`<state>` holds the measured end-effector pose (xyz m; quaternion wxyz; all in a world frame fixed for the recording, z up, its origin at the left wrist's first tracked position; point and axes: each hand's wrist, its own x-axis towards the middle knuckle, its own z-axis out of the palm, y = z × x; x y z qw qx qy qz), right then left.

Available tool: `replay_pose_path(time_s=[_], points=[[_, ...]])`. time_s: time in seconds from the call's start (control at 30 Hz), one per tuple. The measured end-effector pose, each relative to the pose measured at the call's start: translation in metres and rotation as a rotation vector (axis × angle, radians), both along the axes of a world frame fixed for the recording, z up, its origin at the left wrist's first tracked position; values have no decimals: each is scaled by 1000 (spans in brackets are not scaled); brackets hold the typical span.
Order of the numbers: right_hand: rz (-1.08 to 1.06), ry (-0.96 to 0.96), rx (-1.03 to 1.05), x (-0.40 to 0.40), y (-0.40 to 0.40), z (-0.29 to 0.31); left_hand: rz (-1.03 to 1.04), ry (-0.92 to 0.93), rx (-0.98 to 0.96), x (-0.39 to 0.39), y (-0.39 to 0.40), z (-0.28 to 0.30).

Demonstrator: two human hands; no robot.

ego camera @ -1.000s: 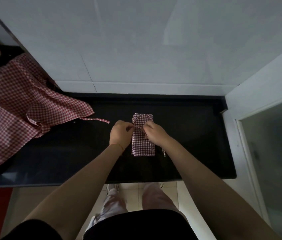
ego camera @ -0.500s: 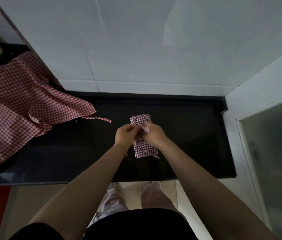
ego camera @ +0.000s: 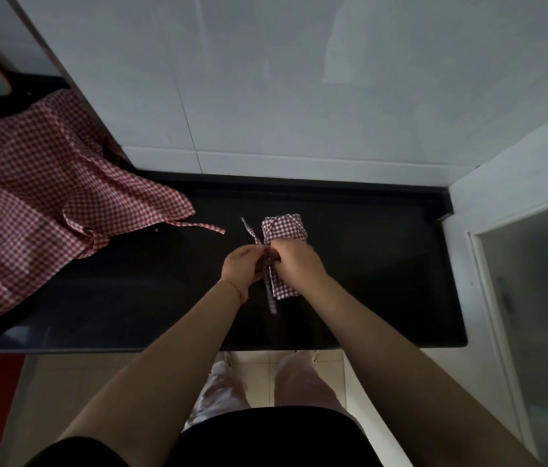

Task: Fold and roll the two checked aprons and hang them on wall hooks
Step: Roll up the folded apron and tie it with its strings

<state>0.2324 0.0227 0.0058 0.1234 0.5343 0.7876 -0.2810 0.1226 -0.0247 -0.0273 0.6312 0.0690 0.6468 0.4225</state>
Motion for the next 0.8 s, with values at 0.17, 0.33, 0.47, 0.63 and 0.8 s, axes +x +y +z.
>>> replay_pose_path(time_s=[0.17, 0.33, 0.47, 0.63, 0.8], points=[[-7, 119, 229, 3, -6, -7, -20, 55, -49, 2, 5, -5], [-108, 138, 176, -4, -8, -10, 84, -214, -85, 9, 11, 17], [-166, 266, 218, 3, -4, -2, 67, -202, -47, 3, 11, 22], [-337, 450, 202, 17, 1, 15, -88, 6, 116, 9, 15, 33], [-536, 505, 39, 34, 5, 24, -235, 203, 279, 15, 22, 46]])
